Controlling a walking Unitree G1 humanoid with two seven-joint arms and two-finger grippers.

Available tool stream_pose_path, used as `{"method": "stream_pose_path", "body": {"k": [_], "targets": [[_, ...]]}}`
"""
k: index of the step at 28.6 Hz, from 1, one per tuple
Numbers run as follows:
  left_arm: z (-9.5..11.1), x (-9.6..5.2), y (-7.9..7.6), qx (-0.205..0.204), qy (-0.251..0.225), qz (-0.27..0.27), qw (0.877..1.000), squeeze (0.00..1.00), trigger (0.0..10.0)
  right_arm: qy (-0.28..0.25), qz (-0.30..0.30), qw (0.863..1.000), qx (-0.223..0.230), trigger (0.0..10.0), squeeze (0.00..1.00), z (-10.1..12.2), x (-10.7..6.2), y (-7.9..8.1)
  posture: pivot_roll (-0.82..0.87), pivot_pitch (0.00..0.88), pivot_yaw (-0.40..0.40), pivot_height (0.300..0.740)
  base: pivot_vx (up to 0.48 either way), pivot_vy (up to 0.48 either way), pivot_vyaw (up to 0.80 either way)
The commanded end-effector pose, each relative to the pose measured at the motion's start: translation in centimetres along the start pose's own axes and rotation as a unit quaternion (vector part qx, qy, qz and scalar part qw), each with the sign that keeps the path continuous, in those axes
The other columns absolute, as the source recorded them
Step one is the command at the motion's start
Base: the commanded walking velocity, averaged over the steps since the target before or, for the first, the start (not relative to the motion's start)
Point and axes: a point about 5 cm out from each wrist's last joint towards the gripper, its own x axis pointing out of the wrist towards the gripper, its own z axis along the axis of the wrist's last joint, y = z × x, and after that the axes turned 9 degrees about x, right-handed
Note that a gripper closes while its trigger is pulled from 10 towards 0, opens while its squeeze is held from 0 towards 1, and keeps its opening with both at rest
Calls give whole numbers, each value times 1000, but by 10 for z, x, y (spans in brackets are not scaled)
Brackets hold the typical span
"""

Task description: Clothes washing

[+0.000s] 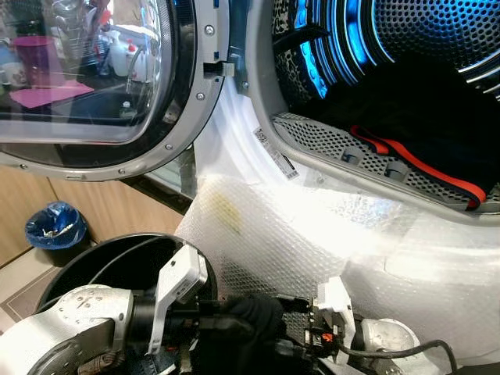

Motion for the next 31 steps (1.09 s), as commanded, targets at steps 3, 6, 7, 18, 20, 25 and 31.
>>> {"method": "stream_pose_path", "body": {"k": [3,6,7,18,20,25,31], "targets": [[18,17,0,25,-52,-8,998,0,0,41,107,993,42,10000,0,-11,-6,27,158,30,-85,740,0,0,0],[18,24,-3,25,-57,-15,998,0,0,54,118,990,47,10000,0,-13,-7,30,152,28,-82,740,0,0,0],[18,26,-3,26,-56,-14,998,0,0,59,116,990,47,10000,0,-14,-7,30,152,28,-82,740,0,0,0],[29,52,0,26,-92,9,995,0,0,35,-76,996,30,10000,0,-15,15,-12,158,17,-89,740,0,0,0],[30,54,0,25,-96,12,995,0,0,26,-79,996,30,10000,0,-14,18,-12,161,14,-95,740,0,0,0],[39,65,-3,27,-115,11,993,0,0,12,-68,996,63,10000,0,-18,28,-8,168,18,-97,740,0,0,0],[42,70,-7,29,-123,3,992,0,0,-40,-58,990,125,10000,0,-11,35,-6,163,19,-94,740,0,0,0]]}}
